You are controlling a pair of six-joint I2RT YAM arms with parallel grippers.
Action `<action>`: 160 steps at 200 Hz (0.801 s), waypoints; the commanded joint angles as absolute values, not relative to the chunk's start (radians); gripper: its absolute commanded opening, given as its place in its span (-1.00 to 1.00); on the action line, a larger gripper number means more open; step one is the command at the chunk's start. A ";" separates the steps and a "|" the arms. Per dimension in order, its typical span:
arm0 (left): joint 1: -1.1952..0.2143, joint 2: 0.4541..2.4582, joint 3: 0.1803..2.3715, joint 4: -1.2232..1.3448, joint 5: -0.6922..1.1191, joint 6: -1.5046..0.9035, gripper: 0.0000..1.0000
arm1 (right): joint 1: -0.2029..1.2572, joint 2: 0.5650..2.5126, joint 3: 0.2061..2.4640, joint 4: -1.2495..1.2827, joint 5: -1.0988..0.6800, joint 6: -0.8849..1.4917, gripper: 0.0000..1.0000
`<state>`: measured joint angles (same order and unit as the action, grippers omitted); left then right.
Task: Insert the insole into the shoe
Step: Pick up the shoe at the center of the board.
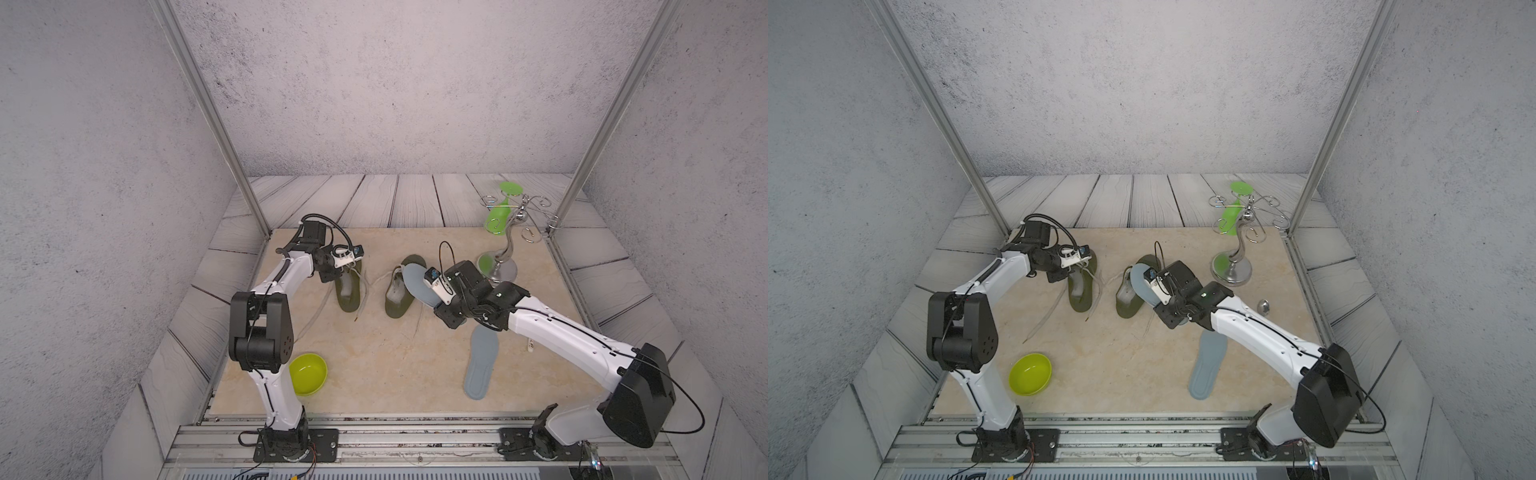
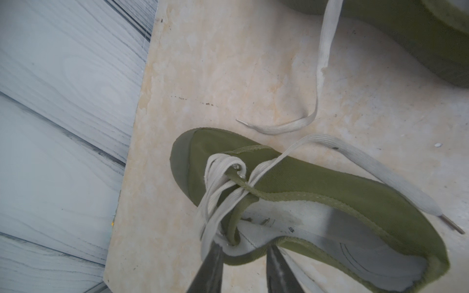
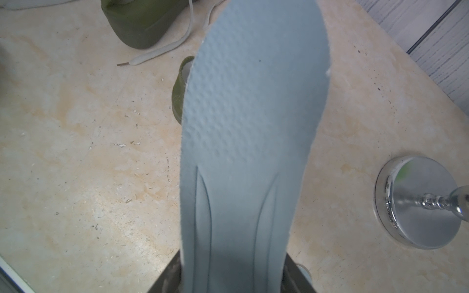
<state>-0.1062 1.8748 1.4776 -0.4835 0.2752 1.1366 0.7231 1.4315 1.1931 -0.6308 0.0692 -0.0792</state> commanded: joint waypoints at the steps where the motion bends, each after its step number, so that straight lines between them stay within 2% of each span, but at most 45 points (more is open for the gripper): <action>1: -0.113 1.898 1.460 -0.446 0.278 1.160 -0.35 | 0.718 1.394 1.188 -0.629 0.054 -0.082 0.05; 160: -0.144 1.962 1.470 -0.389 0.185 1.172 -0.34 | 0.711 1.396 1.193 -0.641 0.057 -0.086 0.05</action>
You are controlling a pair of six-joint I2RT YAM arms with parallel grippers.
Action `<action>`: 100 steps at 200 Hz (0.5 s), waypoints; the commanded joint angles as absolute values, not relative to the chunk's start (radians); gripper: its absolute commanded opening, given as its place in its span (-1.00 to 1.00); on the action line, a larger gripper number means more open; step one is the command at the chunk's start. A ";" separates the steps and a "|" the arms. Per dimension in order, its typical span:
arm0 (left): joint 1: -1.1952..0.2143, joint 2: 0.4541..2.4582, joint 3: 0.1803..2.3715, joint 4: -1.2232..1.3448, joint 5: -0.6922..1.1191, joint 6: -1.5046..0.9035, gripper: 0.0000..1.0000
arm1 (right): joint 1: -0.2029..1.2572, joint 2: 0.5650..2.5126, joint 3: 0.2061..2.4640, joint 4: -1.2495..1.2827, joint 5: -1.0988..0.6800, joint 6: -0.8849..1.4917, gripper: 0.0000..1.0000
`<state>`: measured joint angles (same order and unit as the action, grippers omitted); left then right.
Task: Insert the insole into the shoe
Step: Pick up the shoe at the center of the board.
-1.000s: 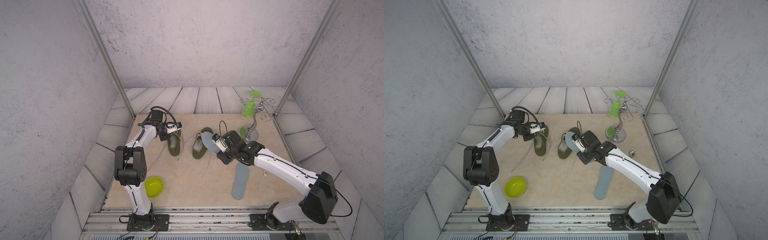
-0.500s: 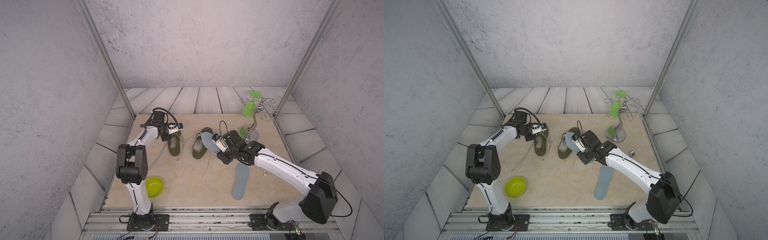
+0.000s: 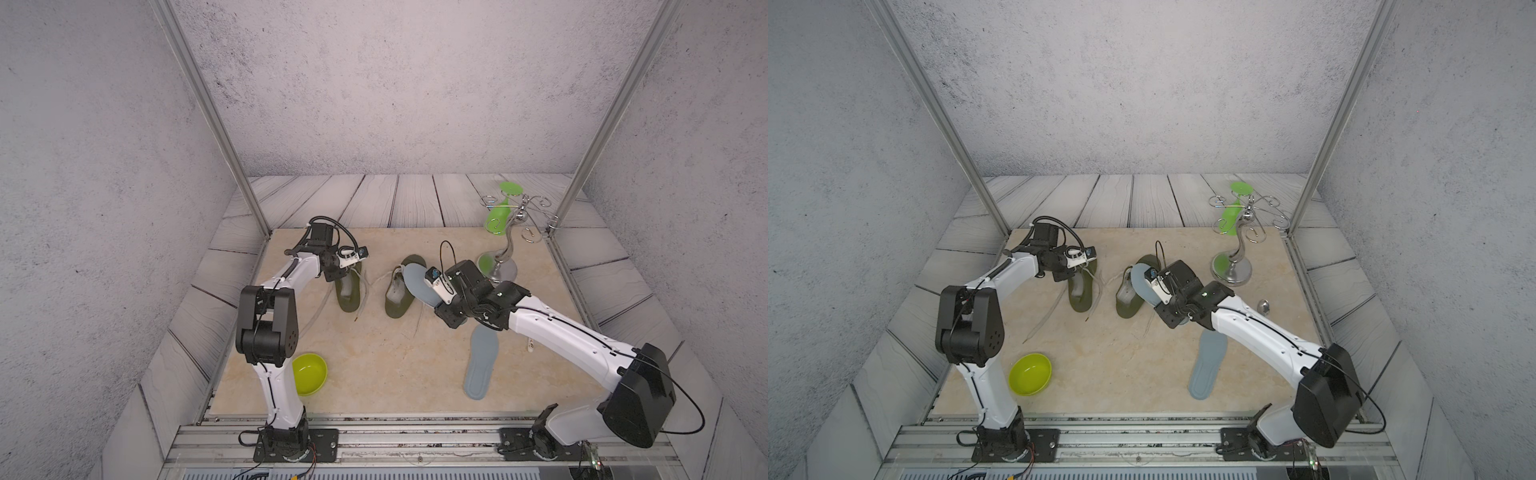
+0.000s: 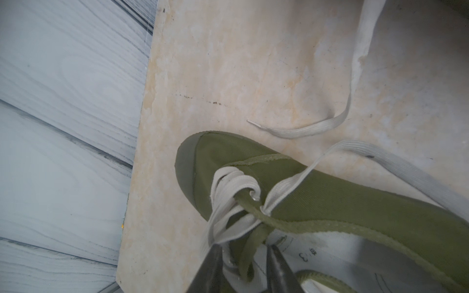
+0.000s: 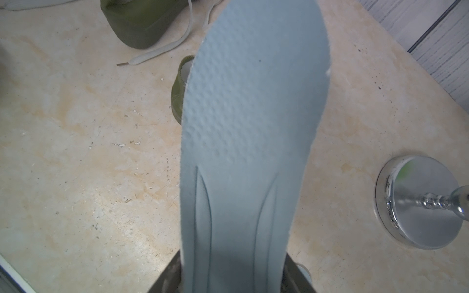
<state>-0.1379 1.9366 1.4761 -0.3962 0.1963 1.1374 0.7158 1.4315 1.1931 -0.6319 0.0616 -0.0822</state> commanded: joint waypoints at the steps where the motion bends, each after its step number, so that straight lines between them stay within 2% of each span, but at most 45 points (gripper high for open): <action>1: -0.144 1.963 1.470 -0.389 0.185 1.172 -0.34 | 0.710 1.396 1.193 -0.641 0.057 -0.086 0.05; 39: -0.146 1.965 1.465 -0.377 0.172 1.170 -0.37 | 0.710 1.400 1.199 -0.640 0.055 -0.087 0.05; 100: -0.154 1.973 1.468 -0.362 0.148 1.160 -0.63 | 0.709 1.403 1.203 -0.644 0.055 -0.089 0.05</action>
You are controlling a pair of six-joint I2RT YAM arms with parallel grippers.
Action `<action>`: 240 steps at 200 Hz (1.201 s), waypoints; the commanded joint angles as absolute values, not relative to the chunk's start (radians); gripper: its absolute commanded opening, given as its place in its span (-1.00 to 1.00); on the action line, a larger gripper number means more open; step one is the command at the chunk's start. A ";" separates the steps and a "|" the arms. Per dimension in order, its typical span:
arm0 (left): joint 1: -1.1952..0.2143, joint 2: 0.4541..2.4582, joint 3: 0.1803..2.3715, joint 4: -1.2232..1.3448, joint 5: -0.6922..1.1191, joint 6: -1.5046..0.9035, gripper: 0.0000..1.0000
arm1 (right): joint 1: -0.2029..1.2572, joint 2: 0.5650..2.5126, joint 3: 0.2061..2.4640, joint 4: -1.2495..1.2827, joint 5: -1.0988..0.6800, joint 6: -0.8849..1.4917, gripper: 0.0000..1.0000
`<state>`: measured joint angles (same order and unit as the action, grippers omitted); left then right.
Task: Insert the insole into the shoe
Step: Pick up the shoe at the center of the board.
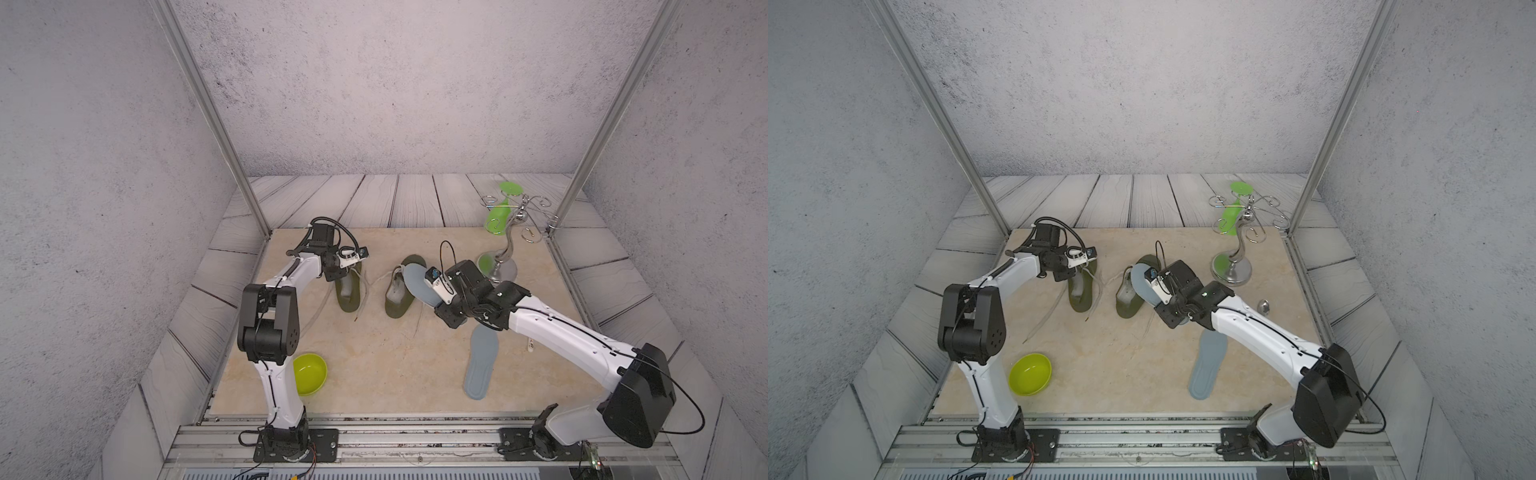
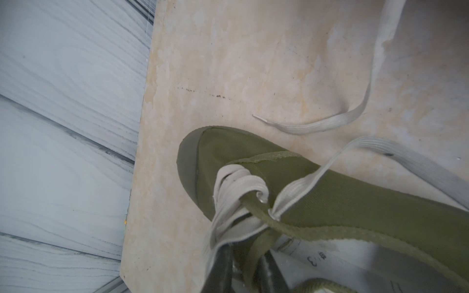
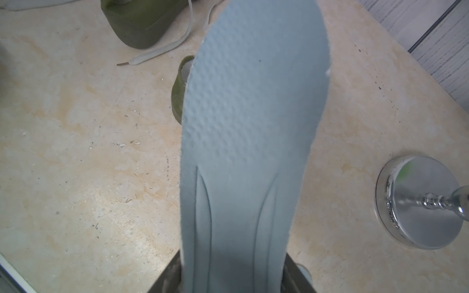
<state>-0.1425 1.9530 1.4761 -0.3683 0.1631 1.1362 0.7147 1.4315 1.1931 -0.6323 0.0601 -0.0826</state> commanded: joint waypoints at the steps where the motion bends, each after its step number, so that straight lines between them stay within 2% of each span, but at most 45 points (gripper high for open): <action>1: -0.154 1.973 1.469 -0.362 0.147 1.160 -0.63 | 0.709 1.403 1.203 -0.644 0.055 -0.089 0.05; 50: -0.165 1.968 1.538 -0.450 0.103 1.090 -0.70 | 0.709 1.408 1.208 -0.643 0.051 -0.089 0.04; 57: -0.168 1.972 1.567 -0.490 0.098 1.062 -0.80 | 0.709 1.411 1.209 -0.641 0.051 -0.089 0.04; 63: -0.170 1.975 1.589 -0.519 0.095 1.037 -1.00 | 0.709 1.413 1.210 -0.641 0.051 -0.089 0.04; 165: -0.244 1.790 1.509 -0.716 -0.010 0.846 -1.00 | 0.709 1.408 1.204 -0.650 0.040 -0.092 0.03; 240: -0.276 1.518 1.227 -0.729 0.038 0.704 -1.00 | 0.710 1.393 1.190 -0.680 -0.030 -0.046 0.02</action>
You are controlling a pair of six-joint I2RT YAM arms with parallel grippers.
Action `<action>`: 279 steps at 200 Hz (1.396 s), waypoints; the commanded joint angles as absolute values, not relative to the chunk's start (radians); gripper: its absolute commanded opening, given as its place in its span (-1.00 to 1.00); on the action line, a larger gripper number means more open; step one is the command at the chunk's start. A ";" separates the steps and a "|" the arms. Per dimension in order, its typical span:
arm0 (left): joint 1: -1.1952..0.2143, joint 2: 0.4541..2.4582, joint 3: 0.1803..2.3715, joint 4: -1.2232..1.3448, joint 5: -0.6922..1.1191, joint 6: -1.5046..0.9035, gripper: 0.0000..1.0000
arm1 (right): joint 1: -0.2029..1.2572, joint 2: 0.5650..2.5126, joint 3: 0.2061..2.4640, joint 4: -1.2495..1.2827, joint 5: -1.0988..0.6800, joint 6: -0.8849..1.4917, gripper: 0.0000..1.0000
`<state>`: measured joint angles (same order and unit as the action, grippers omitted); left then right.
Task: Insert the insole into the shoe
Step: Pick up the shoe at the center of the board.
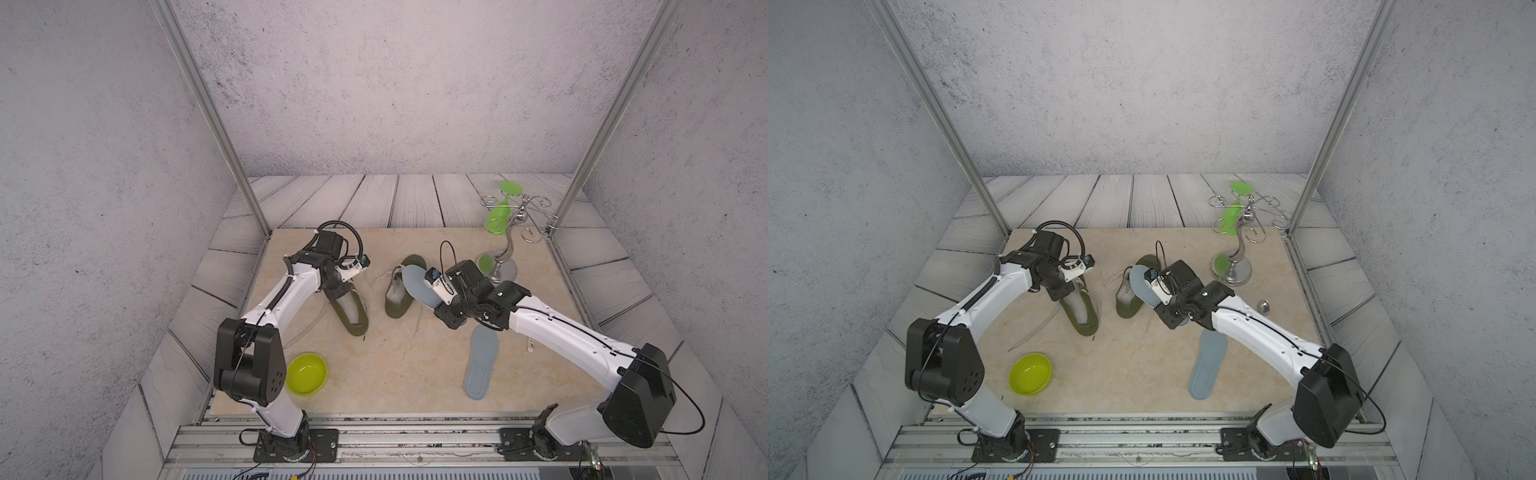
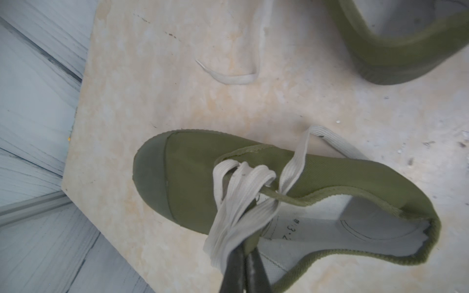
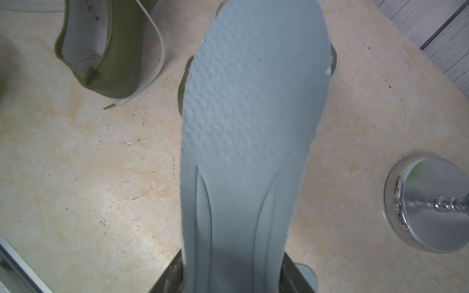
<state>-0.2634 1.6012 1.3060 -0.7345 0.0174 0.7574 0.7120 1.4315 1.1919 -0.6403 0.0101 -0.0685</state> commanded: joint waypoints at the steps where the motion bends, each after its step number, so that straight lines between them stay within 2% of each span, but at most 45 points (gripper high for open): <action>1: -0.276 1.514 1.222 -0.726 0.036 0.704 -1.00 | 0.710 1.394 1.189 -0.680 -0.030 -0.046 0.02; 47: -0.278 1.431 1.118 -0.659 -0.067 0.791 -1.00 | 0.712 1.382 1.181 -0.684 -0.041 -0.034 0.01; 97: -0.295 1.419 1.092 -0.714 -0.015 0.824 -1.00 | 0.712 1.384 1.186 -0.678 -0.037 -0.019 0.01; 182: -0.330 1.367 1.050 -0.730 0.129 0.705 -1.00 | 0.712 1.365 1.170 -0.670 -0.025 -0.018 0.01; 238: -0.360 1.389 1.085 -0.739 0.198 0.530 -1.00 | 0.710 1.348 1.152 -0.667 -0.020 -0.017 0.01; 279: -0.380 1.504 1.181 -0.757 0.193 0.302 -1.00 | 0.710 1.353 1.149 -0.664 -0.028 -0.013 0.01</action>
<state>-0.3695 1.4422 1.0946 -0.7502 0.1730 0.4805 0.7120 1.3857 1.1549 -0.6617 -0.0261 -0.0280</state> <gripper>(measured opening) 0.046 0.507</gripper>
